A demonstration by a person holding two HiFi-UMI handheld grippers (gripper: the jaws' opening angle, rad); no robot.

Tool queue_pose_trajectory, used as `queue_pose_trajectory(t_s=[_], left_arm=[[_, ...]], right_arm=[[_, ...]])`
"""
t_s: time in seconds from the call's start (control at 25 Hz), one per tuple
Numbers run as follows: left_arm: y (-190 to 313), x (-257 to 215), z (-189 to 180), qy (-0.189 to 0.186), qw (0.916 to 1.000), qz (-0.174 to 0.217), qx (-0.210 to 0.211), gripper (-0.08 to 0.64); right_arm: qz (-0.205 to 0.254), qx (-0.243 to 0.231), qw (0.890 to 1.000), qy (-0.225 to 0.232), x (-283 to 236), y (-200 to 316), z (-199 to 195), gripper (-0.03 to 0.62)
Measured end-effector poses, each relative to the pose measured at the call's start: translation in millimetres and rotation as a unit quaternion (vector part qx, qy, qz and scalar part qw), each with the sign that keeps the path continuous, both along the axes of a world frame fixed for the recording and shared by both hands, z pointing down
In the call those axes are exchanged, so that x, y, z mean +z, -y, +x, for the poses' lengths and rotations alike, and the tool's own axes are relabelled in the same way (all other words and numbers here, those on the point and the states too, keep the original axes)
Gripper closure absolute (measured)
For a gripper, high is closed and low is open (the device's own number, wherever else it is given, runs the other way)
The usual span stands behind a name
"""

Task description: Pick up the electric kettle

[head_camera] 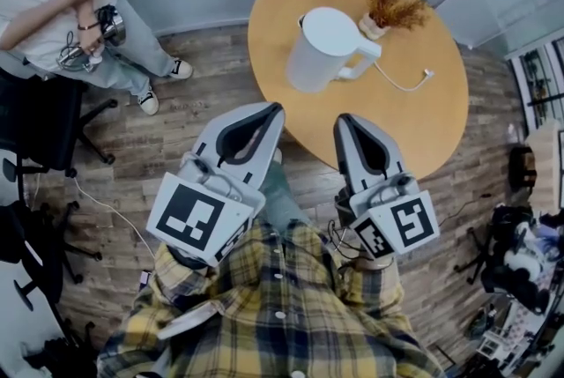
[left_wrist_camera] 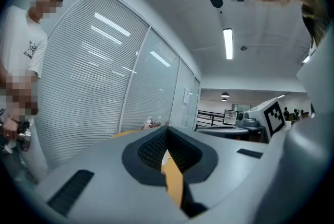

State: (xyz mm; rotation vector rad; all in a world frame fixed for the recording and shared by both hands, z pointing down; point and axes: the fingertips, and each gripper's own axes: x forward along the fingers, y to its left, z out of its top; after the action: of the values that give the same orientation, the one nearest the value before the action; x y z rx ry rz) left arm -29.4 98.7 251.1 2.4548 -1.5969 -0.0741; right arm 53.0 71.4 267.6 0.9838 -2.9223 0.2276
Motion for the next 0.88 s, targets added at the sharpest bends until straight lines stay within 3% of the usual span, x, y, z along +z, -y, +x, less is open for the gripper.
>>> queue_pose_trajectory(t_s=[0.48, 0.88], left_arm=[[125, 5, -27, 0.007, 0.9999, -0.005, 0.011, 0.557], [191, 5, -33, 0.011, 0.9992, -0.007, 0.037, 0.557]], right_arm=[[0.003, 0.006, 1.000, 0.001, 1, 125, -34, 0.560], [0.005, 0.041, 0.999, -0.010, 1, 185, -34, 0.560]])
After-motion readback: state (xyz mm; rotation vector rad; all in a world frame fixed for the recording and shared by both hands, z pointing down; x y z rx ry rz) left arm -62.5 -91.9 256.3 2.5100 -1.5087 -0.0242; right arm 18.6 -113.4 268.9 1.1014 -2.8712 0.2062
